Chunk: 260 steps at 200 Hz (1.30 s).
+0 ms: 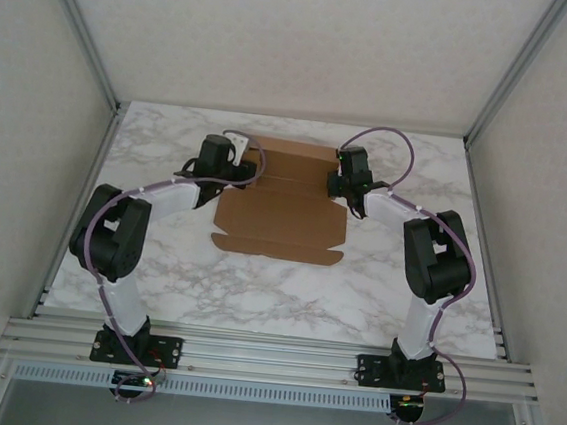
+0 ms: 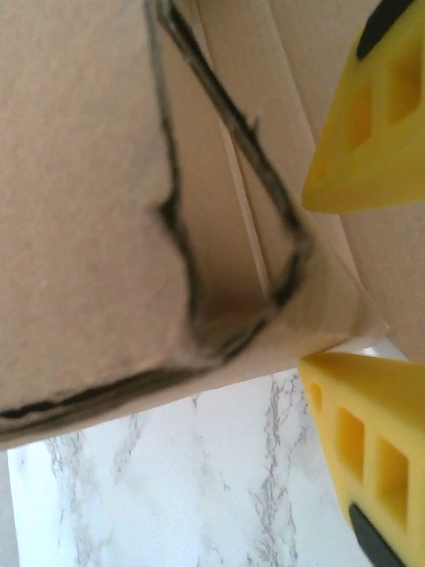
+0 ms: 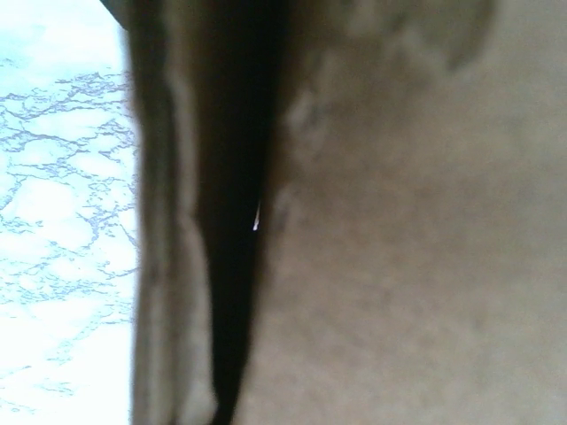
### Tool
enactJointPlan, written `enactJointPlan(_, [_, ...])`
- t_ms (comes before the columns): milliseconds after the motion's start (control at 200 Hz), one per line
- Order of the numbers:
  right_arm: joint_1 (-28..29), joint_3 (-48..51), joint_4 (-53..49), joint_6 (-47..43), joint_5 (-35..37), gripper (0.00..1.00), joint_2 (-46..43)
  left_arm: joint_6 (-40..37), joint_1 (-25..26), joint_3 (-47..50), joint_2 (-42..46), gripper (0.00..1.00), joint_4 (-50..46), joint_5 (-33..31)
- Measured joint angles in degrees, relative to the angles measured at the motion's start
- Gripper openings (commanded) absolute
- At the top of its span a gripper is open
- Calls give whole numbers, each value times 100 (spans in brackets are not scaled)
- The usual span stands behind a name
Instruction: Fold the paper box
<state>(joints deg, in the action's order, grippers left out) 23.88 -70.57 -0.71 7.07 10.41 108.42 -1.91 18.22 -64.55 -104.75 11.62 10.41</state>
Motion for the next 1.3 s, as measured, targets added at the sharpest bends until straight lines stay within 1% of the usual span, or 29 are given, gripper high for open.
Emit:
enactJointPlan(120, [-11,0,-9,0,26,0,0,-76,-9,-125,-105,25,-7,-105])
enactJointPlan(155, [-11,-4,-22,-2,35,0,0,-72,-9,-129,-120,23,7,-131])
enactJointPlan(230, [-13,-7,-22,-2,46,0,0,-46,-9,-129,-142,21,22,-195])
enactJointPlan(355, [-13,-7,-24,0,44,0,0,-44,-9,-105,-155,20,131,-280])
enactJointPlan(401, [-20,-7,-24,0,39,0,0,-44,-9,-70,-155,22,208,-289])
enactJointPlan(526, [-24,-7,-22,-2,-15,0,0,-33,0,168,-155,33,542,-293])
enactJointPlan(586, [-24,-7,-17,-20,-39,0,0,-61,9,262,-155,36,669,-286])
enactJointPlan(796, [-28,-7,0,-24,-153,0,0,-96,9,365,-219,37,1113,-291])
enactJointPlan(1071, [-39,24,72,-109,-282,0,0,-214,-7,610,-332,44,1738,-227])
enactJointPlan(1197, [-39,101,205,-175,-315,0,-13,-245,-96,822,-332,43,2197,-37])
enactJointPlan(1302, [-39,184,328,-236,-343,0,-33,-245,-186,981,-334,39,2450,138])
